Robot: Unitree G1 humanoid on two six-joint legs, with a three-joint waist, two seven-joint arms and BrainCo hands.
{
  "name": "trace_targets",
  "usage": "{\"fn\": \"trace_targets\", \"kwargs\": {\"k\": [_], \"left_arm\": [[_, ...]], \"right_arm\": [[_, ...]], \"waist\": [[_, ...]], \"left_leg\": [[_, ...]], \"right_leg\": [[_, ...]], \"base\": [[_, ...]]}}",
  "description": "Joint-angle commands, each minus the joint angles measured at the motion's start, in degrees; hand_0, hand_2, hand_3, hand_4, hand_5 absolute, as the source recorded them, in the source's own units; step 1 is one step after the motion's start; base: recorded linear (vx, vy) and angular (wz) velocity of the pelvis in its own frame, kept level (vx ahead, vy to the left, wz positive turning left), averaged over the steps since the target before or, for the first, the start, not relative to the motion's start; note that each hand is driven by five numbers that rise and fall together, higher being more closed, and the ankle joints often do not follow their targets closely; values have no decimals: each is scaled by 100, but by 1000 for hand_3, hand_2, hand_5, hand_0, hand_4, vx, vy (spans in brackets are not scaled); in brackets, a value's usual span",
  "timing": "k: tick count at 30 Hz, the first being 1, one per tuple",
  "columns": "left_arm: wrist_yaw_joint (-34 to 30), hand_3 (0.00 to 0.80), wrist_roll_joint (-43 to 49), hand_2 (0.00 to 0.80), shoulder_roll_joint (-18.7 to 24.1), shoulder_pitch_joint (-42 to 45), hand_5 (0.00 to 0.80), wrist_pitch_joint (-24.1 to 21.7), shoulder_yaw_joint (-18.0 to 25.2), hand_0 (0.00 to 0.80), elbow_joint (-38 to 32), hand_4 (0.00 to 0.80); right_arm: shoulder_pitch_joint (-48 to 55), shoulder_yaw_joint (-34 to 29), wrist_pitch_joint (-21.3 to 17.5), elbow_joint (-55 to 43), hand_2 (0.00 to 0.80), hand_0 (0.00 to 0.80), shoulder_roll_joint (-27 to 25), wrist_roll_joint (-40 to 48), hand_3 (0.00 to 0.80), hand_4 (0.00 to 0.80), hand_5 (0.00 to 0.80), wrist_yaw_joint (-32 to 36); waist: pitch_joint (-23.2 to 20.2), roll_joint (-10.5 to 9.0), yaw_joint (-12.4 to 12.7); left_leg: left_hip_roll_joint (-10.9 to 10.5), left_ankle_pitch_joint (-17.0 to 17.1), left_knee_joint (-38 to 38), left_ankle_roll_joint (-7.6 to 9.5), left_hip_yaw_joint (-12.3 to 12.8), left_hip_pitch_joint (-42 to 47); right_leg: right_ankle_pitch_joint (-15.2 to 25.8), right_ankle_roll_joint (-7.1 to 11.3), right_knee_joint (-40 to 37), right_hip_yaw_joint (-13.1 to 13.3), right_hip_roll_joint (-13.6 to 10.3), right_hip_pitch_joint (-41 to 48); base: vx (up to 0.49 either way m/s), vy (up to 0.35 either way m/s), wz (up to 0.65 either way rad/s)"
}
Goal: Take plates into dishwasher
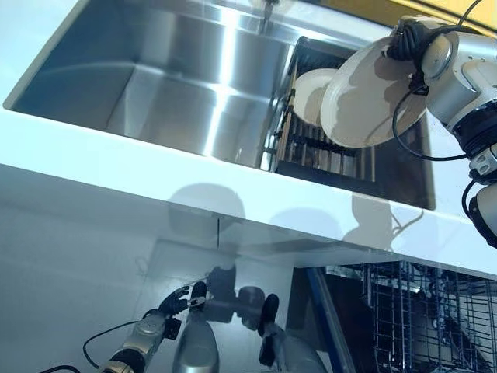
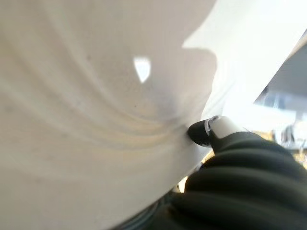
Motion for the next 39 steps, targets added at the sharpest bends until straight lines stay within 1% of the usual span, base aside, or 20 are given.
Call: {"fn": "trace_targets", "kwargs": {"k": [1, 7, 11, 13, 15, 16, 17, 18, 21, 23, 25, 29, 31, 34, 39], "left_arm": [[40, 0, -19, 0, 24, 164, 0, -68, -40, 0, 203, 0], [41, 0, 118, 0, -6, 241, 0, -96, 22, 0, 305, 0], [54, 0, 286, 0, -22, 299, 0, -73, 74, 0, 381, 0], [21, 0, 377, 0, 1, 342, 0, -65, 101, 0, 438, 0], [2, 0, 440, 0, -3, 397, 0, -47, 119, 0, 456, 0], [-5, 0, 467, 0, -3, 434, 0, -52, 121, 0, 465, 0], [-10, 0, 480, 0, -10, 444, 0, -50, 126, 0, 465, 0], [-50, 0, 530, 0, -12, 469, 0, -42, 125, 0, 466, 0], [-109, 0, 584, 0, -47, 475, 0, -2, 114, 0, 480, 0], [-134, 0, 633, 0, -88, 465, 0, 3, 101, 0, 502, 0], [-148, 0, 648, 0, -137, 469, 0, -21, 93, 0, 532, 0], [-207, 0, 684, 0, -182, 459, 0, 3, 129, 0, 555, 0], [-250, 0, 732, 0, -210, 453, 0, 20, 141, 0, 558, 0], [-277, 0, 768, 0, -242, 428, 0, 48, 140, 0, 583, 0], [-274, 0, 813, 0, -300, 412, 0, 62, 203, 0, 630, 0]], "right_arm": [[-953, 642, 168, 56, 800, 800, -428, 86, 800, 800, 800, -396], [-988, 675, 266, -2, 800, 800, -593, -4, 800, 800, 800, -528], [-923, 660, 146, -107, 800, 800, -829, -131, 800, 800, 800, -477], [-973, 776, 75, -275, 800, 800, -1010, -478, 800, 800, 800, -370], [-966, 868, -99, -386, 800, 800, -1204, -821, 800, 800, 800, -327], [-979, 952, -231, -454, 800, 800, -1338, -1155, 800, 800, 800, -323], [-970, 959, -269, -483, 800, 800, -1381, -1205, 800, 800, 800, -333], [-927, 1001, -370, -600, 800, 800, -1567, -1501, 800, 800, 800, -360], [-690, 931, -540, -833, 800, 800, -1940, -1973, 800, 800, 800, -424], [-523, 862, -575, -953, 800, 800, -2149, -2261, 800, 800, 800, -543], [-261, 672, -606, -1076, 800, 800, -2405, -2370, 800, 800, 800, -815], [229, 220, -607, -1227, 800, 800, -2806, -2389, 800, 800, 800, -1123], [659, -147, -695, -1253, 800, 800, -3029, -2501, 800, 800, 800, -1242], [1332, -652, -953, -1271, 800, 800, -3254, -2551, 800, 800, 800, -1467], [2397, -1513, -1252, -1351, 800, 800, -3464, -2623, 800, 800, 800, -1589]], "waist": [[-478, -175, -45], [-797, -224, -138], [-1005, -257, -252], [-1130, -262, -358], [-1228, -250, -444], [-1274, -239, -504], [-1284, -232, -518], [-1330, -206, -597], [-1407, -149, -754], [-1439, -117, -862], [-1467, -80, -988], [-1507, -51, -1208], [-1502, -31, -1331], [-1496, -4, -1498], [-1493, 52, -1751]], "left_leg": [[109, -300, -19, 48, 138, 177], [152, -395, -19, 36, 254, 400], [187, -474, -19, 32, 381, 580], [208, -519, -19, 36, 479, 703], [223, -551, -19, 39, 564, 791], [234, -572, -19, 43, 612, 844], [239, -580, -19, 42, 631, 862], [257, -602, -19, 41, 697, 925], [287, -637, -19, 41, 824, 1029], [308, -659, -19, 37, 910, 1091], [332, -687, -19, 34, 1018, 1160], [372, -737, -19, 30, 1201, 1261], [400, -773, -19, 34, 1304, 1321], [438, -812, -19, 43, 1436, 1401], [485, -880, -19, 43, 1665, 1523]], "right_leg": [[-31, 469, -5, 80, -326, 267], [-83, 492, -5, 165, -305, 398], [-105, 523, -5, 259, -298, 483], [-108, 544, -5, 341, -298, 527], [-117, 559, -5, 424, -292, 557], [-120, 566, -5, 477, -283, 571], [-123, 568, -5, 494, -281, 576], [-128, 579, -5, 563, -275, 590], [-129, 606, -5, 695, -260, 607], [-128, 620, -5, 787, -245, 607], [-129, 630, -5, 884, -229, 598], [-121, 650, -5, 1075, -193, 567], [-117, 663, -5, 1169, -183, 556], [-97, 681, -5, 1303, -167, 530], [-62, 709, -5, 1494, -153, 457]], "base": [[10, -17, -5], [8, -7, -12], [35, -4, -13], [45, 10, -19], [41, 19, -26], [23, 16, -31], [22, 26, -31], [17, 24, -27], [16, 31, -29], [4, 32, -30], [2, 35, -28], [-5, 36, -24], [-3, 18, -24], [2, 6, -24], [3, 0, -29]]}}
